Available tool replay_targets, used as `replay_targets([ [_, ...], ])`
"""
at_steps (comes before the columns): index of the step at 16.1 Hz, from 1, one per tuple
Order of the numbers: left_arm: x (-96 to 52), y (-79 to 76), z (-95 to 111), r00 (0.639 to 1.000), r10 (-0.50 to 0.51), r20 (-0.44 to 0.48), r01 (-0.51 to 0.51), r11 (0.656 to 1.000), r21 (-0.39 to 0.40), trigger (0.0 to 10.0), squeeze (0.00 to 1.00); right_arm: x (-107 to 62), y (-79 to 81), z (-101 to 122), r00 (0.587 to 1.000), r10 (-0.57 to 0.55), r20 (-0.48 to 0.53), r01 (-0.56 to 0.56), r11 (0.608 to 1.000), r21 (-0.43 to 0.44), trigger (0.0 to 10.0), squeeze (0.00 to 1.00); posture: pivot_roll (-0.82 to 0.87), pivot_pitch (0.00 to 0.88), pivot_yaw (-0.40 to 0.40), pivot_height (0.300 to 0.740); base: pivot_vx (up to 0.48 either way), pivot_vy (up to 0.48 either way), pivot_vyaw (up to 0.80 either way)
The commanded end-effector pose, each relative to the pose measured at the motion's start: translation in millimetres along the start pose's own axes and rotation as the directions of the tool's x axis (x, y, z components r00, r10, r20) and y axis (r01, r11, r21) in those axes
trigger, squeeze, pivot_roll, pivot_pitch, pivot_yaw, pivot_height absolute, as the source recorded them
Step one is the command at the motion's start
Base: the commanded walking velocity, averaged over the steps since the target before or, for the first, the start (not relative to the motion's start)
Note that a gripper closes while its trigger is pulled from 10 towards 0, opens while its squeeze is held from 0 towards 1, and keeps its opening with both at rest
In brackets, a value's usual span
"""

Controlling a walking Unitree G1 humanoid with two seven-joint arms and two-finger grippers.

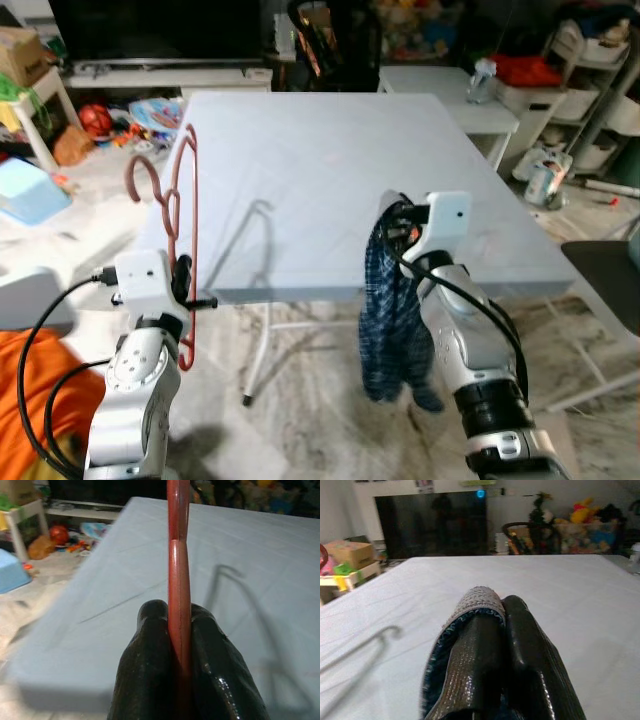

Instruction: Hang hanger

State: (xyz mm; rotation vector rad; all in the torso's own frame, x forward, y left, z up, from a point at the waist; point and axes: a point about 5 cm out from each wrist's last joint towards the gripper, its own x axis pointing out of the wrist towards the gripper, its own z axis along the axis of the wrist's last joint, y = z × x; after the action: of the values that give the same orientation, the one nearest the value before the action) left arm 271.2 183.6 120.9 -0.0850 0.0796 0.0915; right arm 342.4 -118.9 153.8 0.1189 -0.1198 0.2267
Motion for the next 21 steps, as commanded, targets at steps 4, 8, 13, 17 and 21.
replay_targets([
  [4,3.3,-13.7,5,0.999,-0.039,0.019,0.039,0.999,0.0,10.0,0.0,-0.4,-12.3,6,1.0,-0.012,0.021,0.013,0.999,-0.03,10.0,0.0,0.0,0.0,-0.05,0.74,0.461,0.0,0.47],
  [8,3.8,-10.0,-2,1.0,0.02,-0.013,-0.02,0.999,0.027,10.0,0.0,-0.4,-11.6,5,1.0,0.003,0.018,-0.002,0.999,-0.033,10.0,0.0,0.0,0.0,-0.052,0.74,0.178,0.0,0.12],
  [13,2.9,-8.4,-5,0.997,0.071,-0.015,-0.07,0.996,0.054,10.0,0.0,0.9,-7.9,3,1.0,0.027,0.003,-0.027,0.999,-0.026,10.0,0.0,0.0,0.0,-0.063,0.74,0.0,0.0,0.0],
  [17,1.5,-10.8,-7,0.998,0.061,-0.022,-0.06,0.997,0.054,10.0,0.0,20.2,-6.6,13,0.999,0.036,-0.001,-0.036,0.999,0.035,10.0,0.0,0.0,0.0,-0.065,0.74,0.0,0.0,0.0],
  [21,3.5,-13.3,-8,0.997,0.074,-0.016,-0.073,0.996,0.048,10.0,0.0,75.0,14.1,65,0.995,0.083,0.051,-0.09,0.982,0.168,10.0,0.0,0.04,0.0,-0.1,0.74,0.0,0.0,0.0],
])
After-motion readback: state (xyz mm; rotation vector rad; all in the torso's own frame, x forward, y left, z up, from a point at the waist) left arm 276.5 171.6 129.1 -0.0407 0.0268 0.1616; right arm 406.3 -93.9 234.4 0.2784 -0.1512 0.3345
